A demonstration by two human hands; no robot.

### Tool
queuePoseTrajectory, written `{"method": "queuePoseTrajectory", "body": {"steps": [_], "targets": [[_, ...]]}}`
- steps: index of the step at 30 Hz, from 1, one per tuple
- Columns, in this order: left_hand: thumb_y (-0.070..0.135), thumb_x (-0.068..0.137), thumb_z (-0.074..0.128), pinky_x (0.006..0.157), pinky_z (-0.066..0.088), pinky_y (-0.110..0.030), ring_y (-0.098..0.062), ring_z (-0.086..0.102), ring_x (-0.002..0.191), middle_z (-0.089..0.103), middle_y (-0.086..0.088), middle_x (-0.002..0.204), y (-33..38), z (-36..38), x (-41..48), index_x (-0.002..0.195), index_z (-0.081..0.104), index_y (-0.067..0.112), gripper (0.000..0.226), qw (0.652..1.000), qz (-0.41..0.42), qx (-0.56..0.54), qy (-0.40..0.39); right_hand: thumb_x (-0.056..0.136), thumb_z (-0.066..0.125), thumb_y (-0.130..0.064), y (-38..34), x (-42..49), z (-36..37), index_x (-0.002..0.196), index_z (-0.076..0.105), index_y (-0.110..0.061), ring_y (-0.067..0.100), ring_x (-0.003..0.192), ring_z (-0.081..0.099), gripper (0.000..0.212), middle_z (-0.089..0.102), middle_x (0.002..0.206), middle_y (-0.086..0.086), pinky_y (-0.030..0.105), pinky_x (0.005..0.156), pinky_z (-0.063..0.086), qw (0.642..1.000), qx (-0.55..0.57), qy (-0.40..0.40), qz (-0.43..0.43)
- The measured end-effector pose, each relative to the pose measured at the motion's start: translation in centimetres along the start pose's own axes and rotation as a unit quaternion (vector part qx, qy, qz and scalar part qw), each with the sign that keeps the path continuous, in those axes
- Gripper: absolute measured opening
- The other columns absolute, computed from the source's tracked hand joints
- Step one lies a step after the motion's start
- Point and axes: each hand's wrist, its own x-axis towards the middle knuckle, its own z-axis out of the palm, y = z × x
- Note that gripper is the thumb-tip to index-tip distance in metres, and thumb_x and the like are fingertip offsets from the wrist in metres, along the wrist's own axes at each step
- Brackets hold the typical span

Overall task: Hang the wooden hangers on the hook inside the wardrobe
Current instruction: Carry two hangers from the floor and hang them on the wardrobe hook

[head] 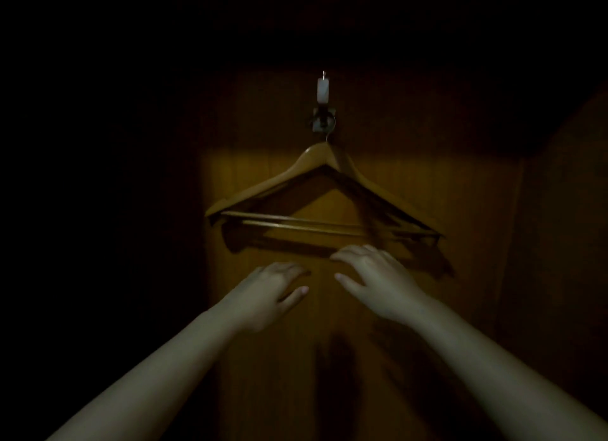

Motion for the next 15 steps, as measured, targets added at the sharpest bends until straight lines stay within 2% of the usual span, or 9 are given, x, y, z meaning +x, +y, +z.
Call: {"method": "queuePoseTrajectory", "body": {"steps": [3, 5, 7, 9, 12, 15], "targets": [[0.042, 0.096, 0.038, 0.1, 0.045, -0.032, -0.011, 0.053, 0.117, 0.054, 0.004, 0.133, 0.4, 2.7, -2.4, 0.133, 0.043, 0.024, 0.042, 0.995, 0.011, -0.061, -0.076, 0.096, 0.041, -0.04, -0.6, -3.9, 2.5, 0.139, 0.038, -0.029, 0.014, 0.137, 0.034, 0.045, 0.039, 0.146, -0.006, 0.035, 0.11, 0.031, 0.996, 0.024, -0.073, 0.05], [0.042, 0.095, 0.039, 0.086, 0.052, -0.036, -0.013, 0.062, 0.095, 0.064, 0.0, 0.114, 0.5, 5.0, -4.1, 0.126, 0.049, 0.024, 0.037, 0.986, 0.021, -0.088, -0.137, 0.095, 0.043, -0.04, -1.2, -6.8, 4.3, 0.138, 0.04, -0.03, 0.017, 0.132, 0.041, 0.044, 0.044, 0.144, -0.005, 0.038, 0.106, 0.039, 0.988, 0.053, -0.113, 0.091], [0.042, 0.096, 0.039, 0.065, 0.051, -0.032, -0.011, 0.058, 0.067, 0.066, -0.003, 0.089, 0.5, 7.5, -6.2, 0.119, 0.052, 0.022, 0.034, 0.975, 0.027, -0.109, -0.19, 0.095, 0.043, -0.04, -1.9, -9.8, 6.3, 0.137, 0.041, -0.029, 0.018, 0.125, 0.049, 0.043, 0.05, 0.138, -0.004, 0.038, 0.099, 0.044, 0.978, 0.069, -0.15, 0.129], [0.042, 0.096, 0.038, 0.054, 0.043, -0.032, -0.012, 0.05, 0.055, 0.059, -0.002, 0.073, 0.8, 9.9, -8.5, 0.118, 0.053, 0.021, 0.034, 0.965, 0.026, -0.127, -0.23, 0.096, 0.043, -0.039, -2.5, -13.0, 8.3, 0.136, 0.043, -0.028, 0.018, 0.117, 0.055, 0.042, 0.057, 0.13, -0.003, 0.035, 0.092, 0.046, 0.966, 0.077, -0.187, 0.163], [0.041, 0.097, 0.036, 0.06, 0.048, -0.038, -0.014, 0.052, 0.056, 0.055, 0.001, 0.065, 1.2, 13.5, -12.5, 0.12, 0.054, 0.02, 0.035, 0.947, 0.039, -0.144, -0.286, 0.095, 0.043, -0.039, -3.6, -18.2, 11.2, 0.134, 0.046, -0.03, 0.019, 0.116, 0.056, 0.039, 0.061, 0.124, -0.004, 0.038, 0.093, 0.047, 0.943, 0.09, -0.232, 0.22], [0.037, 0.098, 0.037, 0.074, 0.051, -0.039, -0.018, 0.061, 0.071, 0.067, -0.008, 0.087, 2.1, 16.9, -16.6, 0.119, 0.056, 0.019, 0.034, 0.92, 0.067, -0.165, -0.349, 0.097, 0.035, -0.032, -5.3, -24.0, 14.3, 0.128, 0.049, -0.027, 0.018, 0.116, 0.054, 0.035, 0.058, 0.125, -0.002, 0.033, 0.089, 0.044, 0.904, 0.116, -0.279, 0.303]]}}
